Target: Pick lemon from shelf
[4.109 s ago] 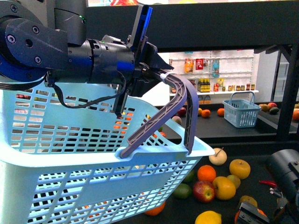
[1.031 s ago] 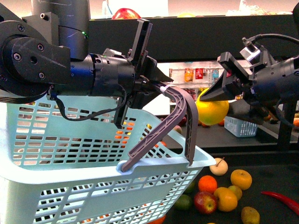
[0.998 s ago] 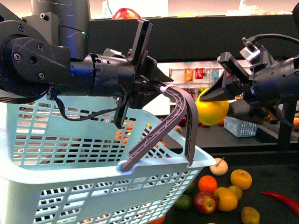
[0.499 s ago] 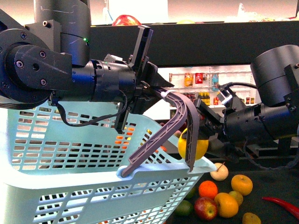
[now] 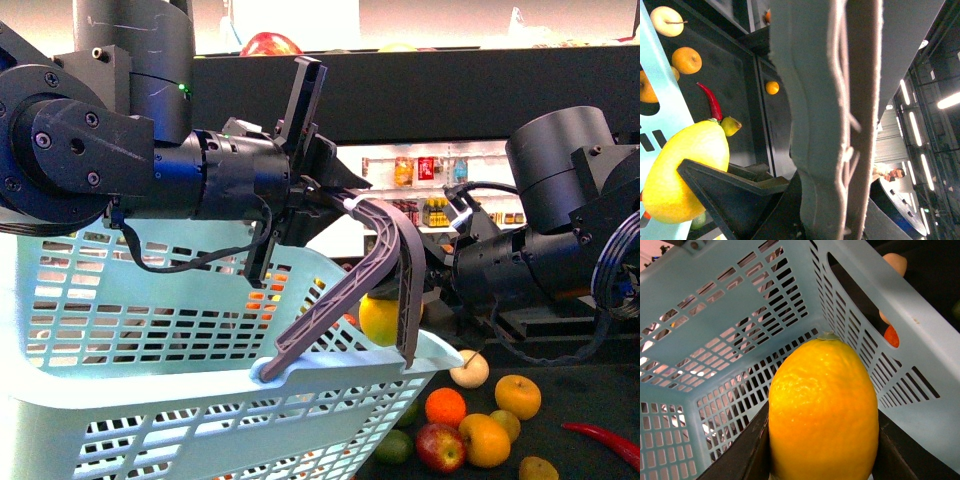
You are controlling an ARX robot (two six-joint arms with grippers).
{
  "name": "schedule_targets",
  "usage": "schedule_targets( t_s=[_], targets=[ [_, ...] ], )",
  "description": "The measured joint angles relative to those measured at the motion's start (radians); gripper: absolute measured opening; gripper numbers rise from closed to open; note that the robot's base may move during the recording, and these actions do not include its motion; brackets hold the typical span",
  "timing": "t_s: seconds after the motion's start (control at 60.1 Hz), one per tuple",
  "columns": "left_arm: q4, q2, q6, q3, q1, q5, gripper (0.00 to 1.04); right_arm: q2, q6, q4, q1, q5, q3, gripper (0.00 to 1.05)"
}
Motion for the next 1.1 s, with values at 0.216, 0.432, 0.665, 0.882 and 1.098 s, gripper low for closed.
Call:
schedule_targets(
  t_s=[0.216, 0.432, 0.665, 0.882, 1.098],
  targets=[
    [0.0, 0.0, 0.0, 0.0, 0.0, 0.0, 0.1, 0.005, -0.002, 0.002, 0.005, 0.002, 0.0, 0.72],
    [-0.001, 0.0, -0.001, 0.0, 0.0, 0.001, 0.09, 0.005, 0.014, 0.013, -0.015, 0.001, 0.005, 0.98],
    [-0.001, 0.001, 0.001, 0.0, 0.0, -0.004, 0.09, 0.004, 0.022, -0.018, -0.117, 0.059, 0.066, 0.97],
    [-0.001, 0.002, -0.001, 0.0, 0.0, 0.0, 0.09, 0.023, -0.01, -0.159, -0.24, 0.225, 0.119, 0.97],
    [-0.001, 0.002, -0.001, 0.0, 0.0, 0.0, 0.09, 0.169, 0.031, -0.305, -0.24, 0.359, 0.126, 0.97]
  ],
)
